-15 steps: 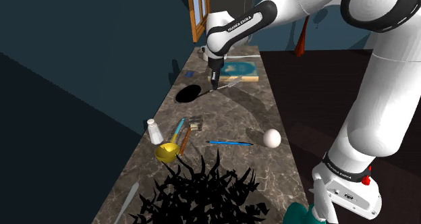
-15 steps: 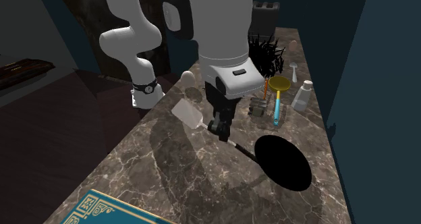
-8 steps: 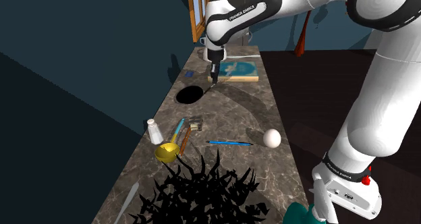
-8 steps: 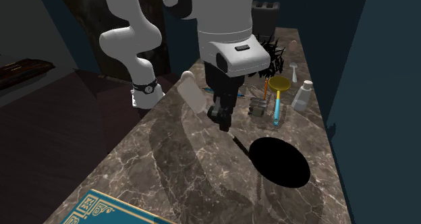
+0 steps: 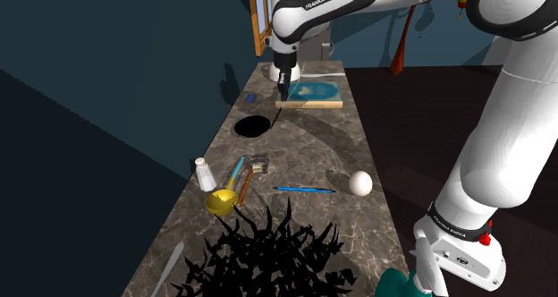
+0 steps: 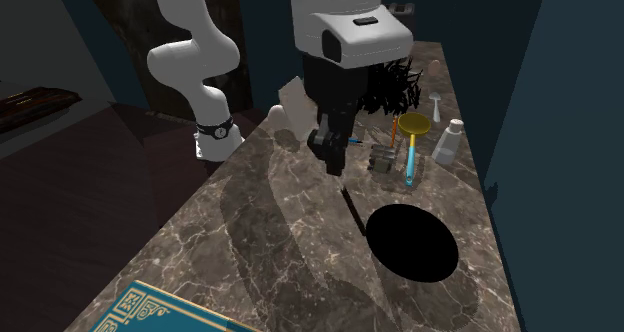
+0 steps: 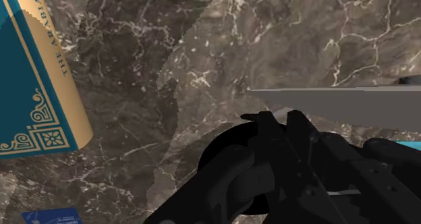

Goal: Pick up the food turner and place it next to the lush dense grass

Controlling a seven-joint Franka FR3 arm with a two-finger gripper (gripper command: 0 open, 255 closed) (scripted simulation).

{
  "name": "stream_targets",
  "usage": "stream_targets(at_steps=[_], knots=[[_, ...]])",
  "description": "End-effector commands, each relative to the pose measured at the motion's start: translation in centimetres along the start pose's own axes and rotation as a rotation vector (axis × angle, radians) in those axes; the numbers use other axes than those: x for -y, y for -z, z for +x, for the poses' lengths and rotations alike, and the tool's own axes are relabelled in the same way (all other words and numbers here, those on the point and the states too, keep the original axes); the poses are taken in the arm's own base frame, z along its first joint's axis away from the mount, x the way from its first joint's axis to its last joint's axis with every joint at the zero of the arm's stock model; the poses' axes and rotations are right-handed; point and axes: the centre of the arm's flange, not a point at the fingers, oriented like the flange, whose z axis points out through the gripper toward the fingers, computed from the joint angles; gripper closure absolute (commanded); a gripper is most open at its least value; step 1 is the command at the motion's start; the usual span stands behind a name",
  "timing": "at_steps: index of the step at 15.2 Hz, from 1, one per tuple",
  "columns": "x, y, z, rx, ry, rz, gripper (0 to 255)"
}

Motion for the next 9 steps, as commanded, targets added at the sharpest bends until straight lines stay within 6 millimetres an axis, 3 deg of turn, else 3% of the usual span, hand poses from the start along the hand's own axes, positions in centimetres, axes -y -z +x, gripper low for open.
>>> stream_targets(at_steps=[1, 9], knots=[[0.0, 1.0, 0.1, 0.001, 0.000, 0.000, 255], [0.0, 5.2, 0.3, 0.001, 0.000, 0.000, 255]])
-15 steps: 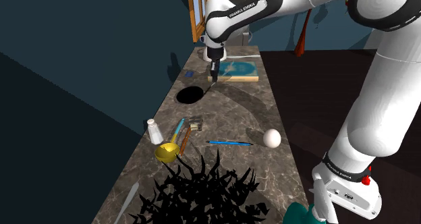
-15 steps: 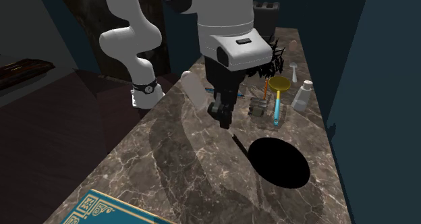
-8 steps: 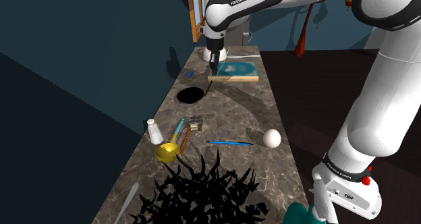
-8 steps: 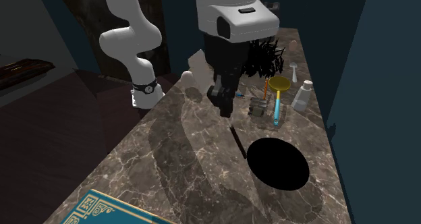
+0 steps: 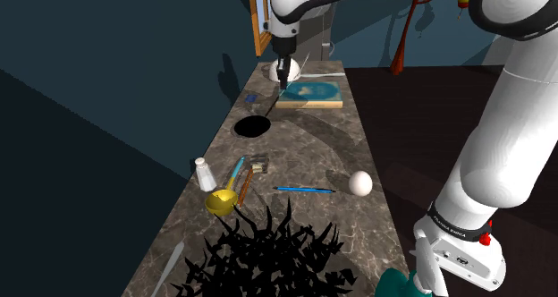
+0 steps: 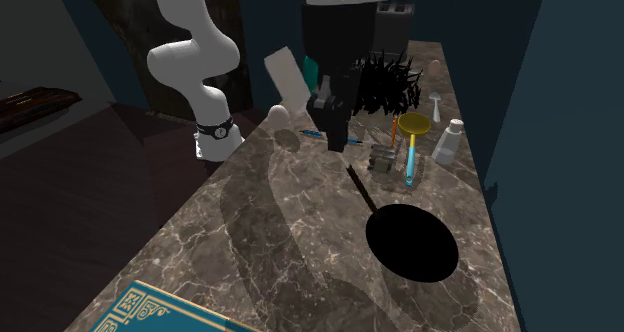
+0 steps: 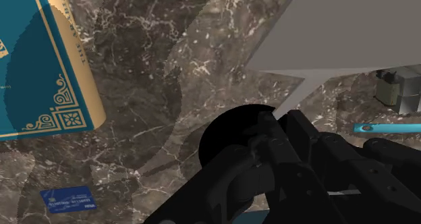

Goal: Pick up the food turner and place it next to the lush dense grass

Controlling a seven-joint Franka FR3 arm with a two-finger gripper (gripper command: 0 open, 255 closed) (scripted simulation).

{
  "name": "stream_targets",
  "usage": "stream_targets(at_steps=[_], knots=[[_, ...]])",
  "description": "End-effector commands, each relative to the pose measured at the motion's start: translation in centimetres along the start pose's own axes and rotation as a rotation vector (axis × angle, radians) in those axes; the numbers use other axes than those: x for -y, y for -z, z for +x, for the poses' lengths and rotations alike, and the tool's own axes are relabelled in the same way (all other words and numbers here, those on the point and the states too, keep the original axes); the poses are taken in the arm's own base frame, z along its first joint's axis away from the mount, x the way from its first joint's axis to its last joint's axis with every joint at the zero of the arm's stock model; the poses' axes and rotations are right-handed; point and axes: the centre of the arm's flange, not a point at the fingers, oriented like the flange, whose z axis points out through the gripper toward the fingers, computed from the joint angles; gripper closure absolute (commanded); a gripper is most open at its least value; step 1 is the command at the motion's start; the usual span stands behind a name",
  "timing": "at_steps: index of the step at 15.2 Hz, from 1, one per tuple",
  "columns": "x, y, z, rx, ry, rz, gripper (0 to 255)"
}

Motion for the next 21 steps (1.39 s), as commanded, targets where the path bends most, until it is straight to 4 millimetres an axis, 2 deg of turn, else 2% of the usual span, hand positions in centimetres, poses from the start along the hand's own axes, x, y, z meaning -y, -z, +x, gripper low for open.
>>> stream_targets(at_steps=[1, 6, 21], knots=[[0.1, 1.2, 0.0, 0.000, 0.000, 0.000, 255], [0.1, 3.4, 0.2, 0.000, 0.000, 0.000, 255], [15.3, 4.2, -12.4, 0.000, 0.000, 0.000, 255]])
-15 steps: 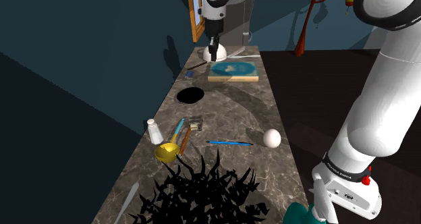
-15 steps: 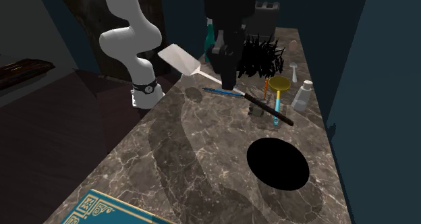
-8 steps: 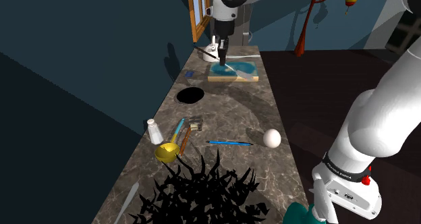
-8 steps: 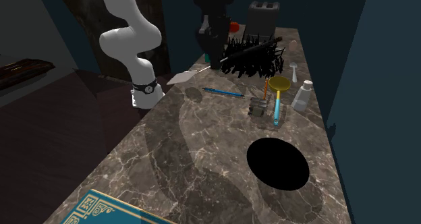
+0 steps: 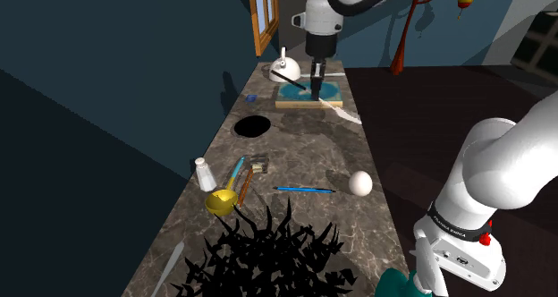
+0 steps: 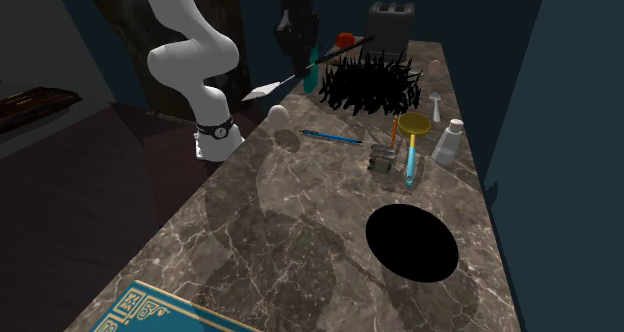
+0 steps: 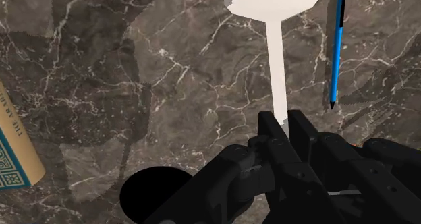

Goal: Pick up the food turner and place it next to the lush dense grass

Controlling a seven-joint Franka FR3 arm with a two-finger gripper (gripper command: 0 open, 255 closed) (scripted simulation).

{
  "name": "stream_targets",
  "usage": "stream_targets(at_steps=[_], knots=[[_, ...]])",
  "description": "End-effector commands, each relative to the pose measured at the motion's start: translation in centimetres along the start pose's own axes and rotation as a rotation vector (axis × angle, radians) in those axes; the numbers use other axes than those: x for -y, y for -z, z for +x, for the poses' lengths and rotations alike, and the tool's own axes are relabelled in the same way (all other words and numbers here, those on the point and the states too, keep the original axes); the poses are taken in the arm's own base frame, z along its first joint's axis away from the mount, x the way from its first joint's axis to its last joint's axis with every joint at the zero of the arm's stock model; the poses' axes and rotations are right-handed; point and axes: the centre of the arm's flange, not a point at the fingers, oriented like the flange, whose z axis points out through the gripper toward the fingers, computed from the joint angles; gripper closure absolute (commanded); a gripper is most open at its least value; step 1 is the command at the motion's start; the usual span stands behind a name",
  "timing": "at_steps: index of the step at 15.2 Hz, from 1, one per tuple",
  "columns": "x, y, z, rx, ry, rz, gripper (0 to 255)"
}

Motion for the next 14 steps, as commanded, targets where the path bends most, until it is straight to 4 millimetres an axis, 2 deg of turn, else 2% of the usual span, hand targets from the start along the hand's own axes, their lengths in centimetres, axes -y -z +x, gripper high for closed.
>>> stream_targets(at_steps=[1, 11, 14], knots=[[2.0, 0.1, -1.5, 0.000, -0.001, -0.001, 255], [12.1, 0.7, -9.9, 0.000, -0.001, -0.001, 255], [12.1, -0.9, -10.0, 0.000, -0.001, -0.001, 255]])
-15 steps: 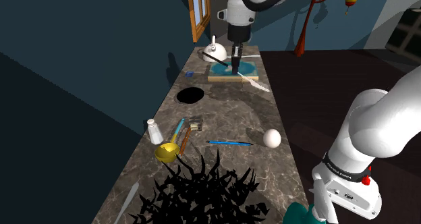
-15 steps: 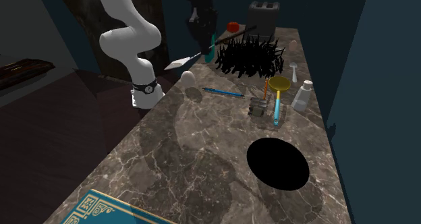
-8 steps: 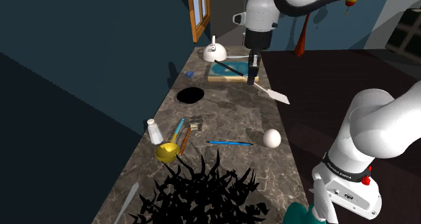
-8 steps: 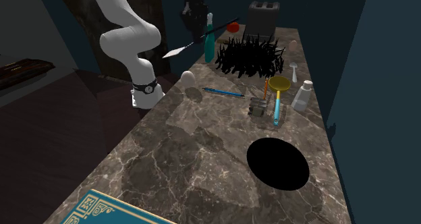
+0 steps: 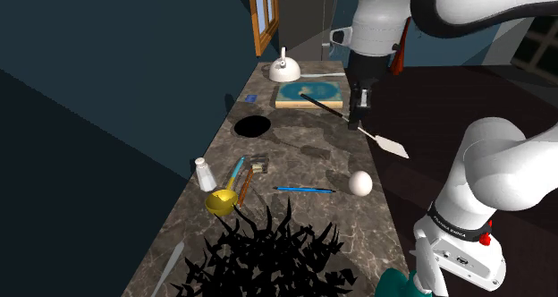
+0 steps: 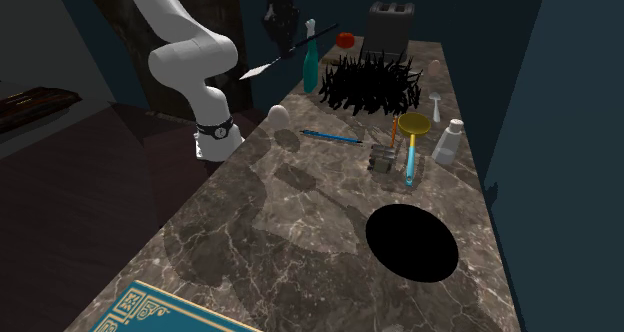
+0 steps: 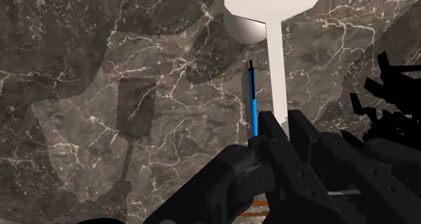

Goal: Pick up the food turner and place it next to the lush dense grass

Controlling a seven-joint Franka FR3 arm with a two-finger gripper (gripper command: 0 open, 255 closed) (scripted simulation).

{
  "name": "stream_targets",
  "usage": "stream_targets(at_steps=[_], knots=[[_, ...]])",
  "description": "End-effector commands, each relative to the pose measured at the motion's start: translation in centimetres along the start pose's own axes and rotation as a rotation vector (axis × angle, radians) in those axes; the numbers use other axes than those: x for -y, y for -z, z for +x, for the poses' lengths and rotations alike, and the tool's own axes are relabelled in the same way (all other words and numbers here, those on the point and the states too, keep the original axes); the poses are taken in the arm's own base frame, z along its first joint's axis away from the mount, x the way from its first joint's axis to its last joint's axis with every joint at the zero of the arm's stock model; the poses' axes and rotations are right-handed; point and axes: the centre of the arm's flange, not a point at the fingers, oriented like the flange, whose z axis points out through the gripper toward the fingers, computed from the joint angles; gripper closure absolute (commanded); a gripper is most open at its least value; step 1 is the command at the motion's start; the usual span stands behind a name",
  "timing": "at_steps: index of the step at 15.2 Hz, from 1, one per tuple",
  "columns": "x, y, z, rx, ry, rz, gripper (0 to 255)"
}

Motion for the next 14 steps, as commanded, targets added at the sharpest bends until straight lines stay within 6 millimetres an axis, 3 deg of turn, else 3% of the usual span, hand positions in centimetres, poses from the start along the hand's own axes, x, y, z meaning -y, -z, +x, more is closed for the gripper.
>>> stream_targets(at_steps=[1, 14], knots=[[0.1, -0.9, -0.2, 0.000, 0.000, 0.000, 255], [0.1, -7.8, -0.7, 0.000, 0.000, 0.000, 255]])
